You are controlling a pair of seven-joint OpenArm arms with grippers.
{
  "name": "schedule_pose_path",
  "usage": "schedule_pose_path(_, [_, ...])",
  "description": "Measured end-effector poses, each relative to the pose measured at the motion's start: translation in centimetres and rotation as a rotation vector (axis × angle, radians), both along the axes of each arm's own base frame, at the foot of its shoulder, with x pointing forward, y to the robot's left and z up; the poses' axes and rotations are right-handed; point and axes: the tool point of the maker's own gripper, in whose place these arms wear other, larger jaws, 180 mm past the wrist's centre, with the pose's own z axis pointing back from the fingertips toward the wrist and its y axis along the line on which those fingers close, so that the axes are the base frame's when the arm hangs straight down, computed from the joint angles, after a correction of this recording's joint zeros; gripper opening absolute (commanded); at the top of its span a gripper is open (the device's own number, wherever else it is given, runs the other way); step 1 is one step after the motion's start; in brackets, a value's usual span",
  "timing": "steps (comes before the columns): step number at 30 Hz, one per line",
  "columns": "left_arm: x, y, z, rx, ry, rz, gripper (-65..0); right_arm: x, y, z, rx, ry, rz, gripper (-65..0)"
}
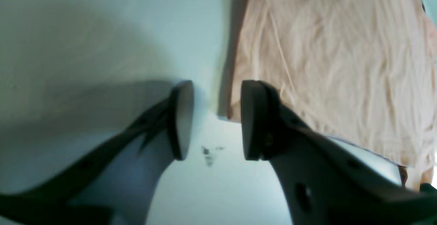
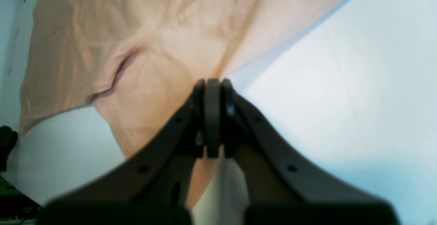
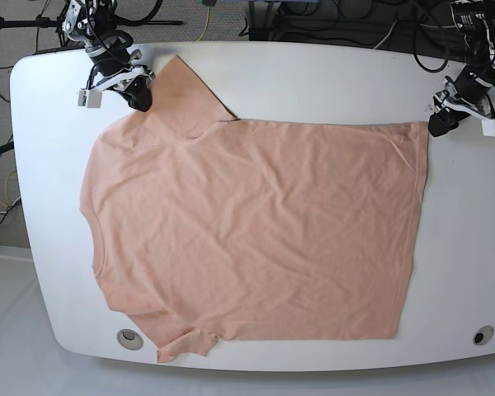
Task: Fold the T-shirt properly
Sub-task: 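Lower the left gripper onto the opposite shoulder corner and grasp it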
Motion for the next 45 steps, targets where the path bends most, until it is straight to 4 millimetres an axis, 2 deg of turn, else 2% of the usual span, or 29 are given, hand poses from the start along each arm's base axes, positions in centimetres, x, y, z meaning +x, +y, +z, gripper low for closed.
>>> schedule_pose_path(5, [-0.1, 0.1, 0.1, 0.003, -0.003, 0.002, -35.6, 0.0, 0.0, 0.0, 0.000, 0.000, 0.000, -65.0])
schedule_pose_path(7, [-0.1, -0.1, 0.0, 0.001, -0.001, -0.002, -37.3, 0.0, 0.0, 0.0, 0.000, 0.000, 0.000, -65.0])
schedule_pose_path(9, [-0.1, -0.3, 0.0, -0.003, -0.001, -0.008, -41.7, 0.0, 0.0, 0.0, 0.000, 0.000, 0.001, -65.0])
schedule_pose_path(15, [0.0, -1.5, -0.5, -0.023, 0.011, -0.038, -43.3, 0.1, 0.0, 0.1, 0.000, -0.003, 0.001, -65.0])
schedule_pose_path(27, [0.9, -3.6, -1.1, -0.076, 0.000, -0.075, -41.1, 0.1, 0.1, 0.1, 0.002, -0.004, -0.001, -65.0])
schedule_pose_path(45, [1.4, -5.4, -1.5, -0.102, -0.006, -0.113, -44.1, 0.1, 0.1, 0.2, 0.000, -0.009, -0.002, -65.0])
